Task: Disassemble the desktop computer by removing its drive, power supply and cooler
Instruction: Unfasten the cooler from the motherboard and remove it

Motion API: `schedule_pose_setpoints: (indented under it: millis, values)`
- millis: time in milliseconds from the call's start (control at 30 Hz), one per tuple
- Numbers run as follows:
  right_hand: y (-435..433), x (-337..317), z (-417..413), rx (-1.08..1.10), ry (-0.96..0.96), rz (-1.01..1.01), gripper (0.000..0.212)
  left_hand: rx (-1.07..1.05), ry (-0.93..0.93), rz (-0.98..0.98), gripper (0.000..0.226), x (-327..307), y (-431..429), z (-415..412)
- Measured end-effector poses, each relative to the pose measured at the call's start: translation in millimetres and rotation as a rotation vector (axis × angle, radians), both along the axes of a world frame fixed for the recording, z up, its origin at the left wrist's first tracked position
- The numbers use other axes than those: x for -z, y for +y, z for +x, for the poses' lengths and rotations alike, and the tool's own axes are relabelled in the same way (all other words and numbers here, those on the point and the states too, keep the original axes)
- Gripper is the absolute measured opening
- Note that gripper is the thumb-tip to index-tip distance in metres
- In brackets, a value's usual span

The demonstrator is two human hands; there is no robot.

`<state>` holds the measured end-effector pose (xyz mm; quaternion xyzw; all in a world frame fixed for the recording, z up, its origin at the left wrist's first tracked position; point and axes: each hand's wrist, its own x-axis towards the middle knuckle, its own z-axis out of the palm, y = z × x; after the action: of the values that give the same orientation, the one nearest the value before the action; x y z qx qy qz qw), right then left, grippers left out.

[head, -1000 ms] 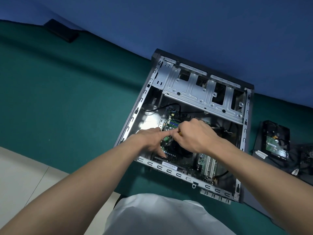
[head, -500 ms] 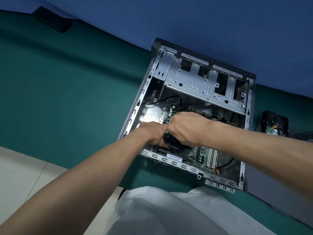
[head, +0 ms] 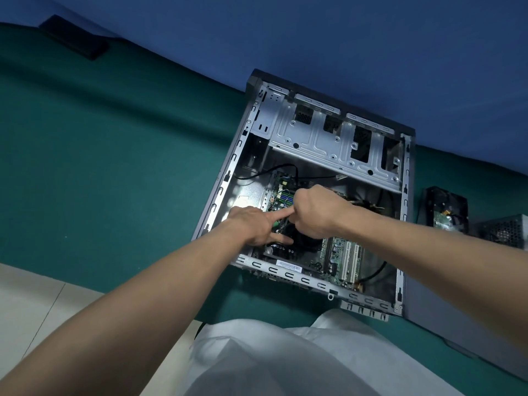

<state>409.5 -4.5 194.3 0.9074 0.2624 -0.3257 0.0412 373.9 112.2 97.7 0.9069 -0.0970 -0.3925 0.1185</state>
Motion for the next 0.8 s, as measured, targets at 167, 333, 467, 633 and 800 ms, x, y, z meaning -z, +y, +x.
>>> schedule_pose_setpoints:
  millis: [167, 333, 467, 633, 800]
  values:
    - [-5.3, -4.9, -8.7, -0.51, -0.136, 0.04, 0.03, -0.012, -0.001, 0.042, 0.081, -2.7, -2.3, -3.1]
    - [1.2, 2.7, -1.6, 0.009, 0.008, 0.141, 0.044, -0.047, 0.013, 0.062, 0.079, -3.5, -3.3, -2.9]
    - [6.4, 5.3, 5.6, 0.446, 0.227, 0.07, 0.047, -0.019, 0.006, 0.062, 0.08, -5.8, -3.5, -3.4]
    - [0.0, 0.1, 1.8, -0.067, 0.037, 0.008, 0.035, -0.021, -0.005, 0.053, 0.079, -2.1, -2.3, -2.4]
    - [-9.0, -2.6, -6.3, -0.656, -0.124, -0.017, 0.018, -0.034, -0.023, 0.054, 0.08, 2.3, -2.3, -2.9]
